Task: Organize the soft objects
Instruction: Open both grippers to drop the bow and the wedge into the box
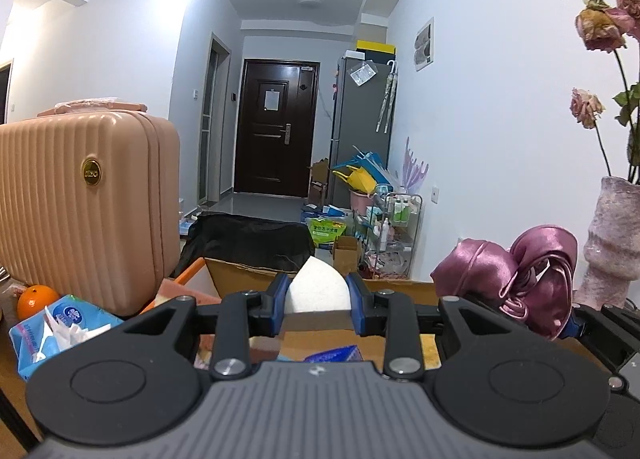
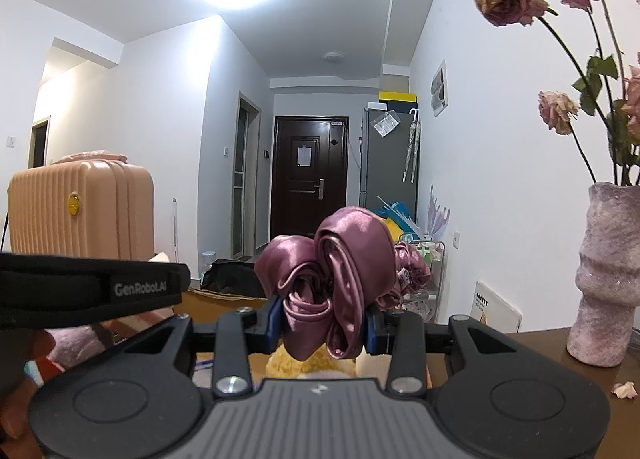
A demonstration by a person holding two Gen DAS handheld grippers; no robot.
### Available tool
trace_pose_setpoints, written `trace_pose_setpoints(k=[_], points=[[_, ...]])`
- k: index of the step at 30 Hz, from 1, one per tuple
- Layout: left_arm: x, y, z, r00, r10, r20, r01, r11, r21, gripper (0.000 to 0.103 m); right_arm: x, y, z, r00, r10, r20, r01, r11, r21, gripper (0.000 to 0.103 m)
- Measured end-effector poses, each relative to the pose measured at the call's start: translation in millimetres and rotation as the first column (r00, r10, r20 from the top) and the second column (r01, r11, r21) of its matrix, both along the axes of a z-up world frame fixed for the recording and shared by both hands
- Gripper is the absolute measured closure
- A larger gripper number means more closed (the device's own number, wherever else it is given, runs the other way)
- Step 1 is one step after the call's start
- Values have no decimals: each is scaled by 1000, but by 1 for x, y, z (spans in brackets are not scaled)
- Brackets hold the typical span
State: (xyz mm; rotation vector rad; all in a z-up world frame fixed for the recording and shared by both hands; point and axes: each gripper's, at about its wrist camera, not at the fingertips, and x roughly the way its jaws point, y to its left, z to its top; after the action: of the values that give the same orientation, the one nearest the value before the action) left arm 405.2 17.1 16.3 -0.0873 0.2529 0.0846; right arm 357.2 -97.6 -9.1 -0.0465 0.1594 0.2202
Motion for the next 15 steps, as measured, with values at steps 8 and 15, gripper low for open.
trace_pose_setpoints(k=[8,15], points=[[15,3,-3,1000,8,4,-8,1000,7,71,17,9,-2,1000,17,-3,-17,1000,-15,66],[17,5,-4,1000,8,-22,-8,1000,-14,62,27,7,-3,998,30,-50,-31,999,-15,56]])
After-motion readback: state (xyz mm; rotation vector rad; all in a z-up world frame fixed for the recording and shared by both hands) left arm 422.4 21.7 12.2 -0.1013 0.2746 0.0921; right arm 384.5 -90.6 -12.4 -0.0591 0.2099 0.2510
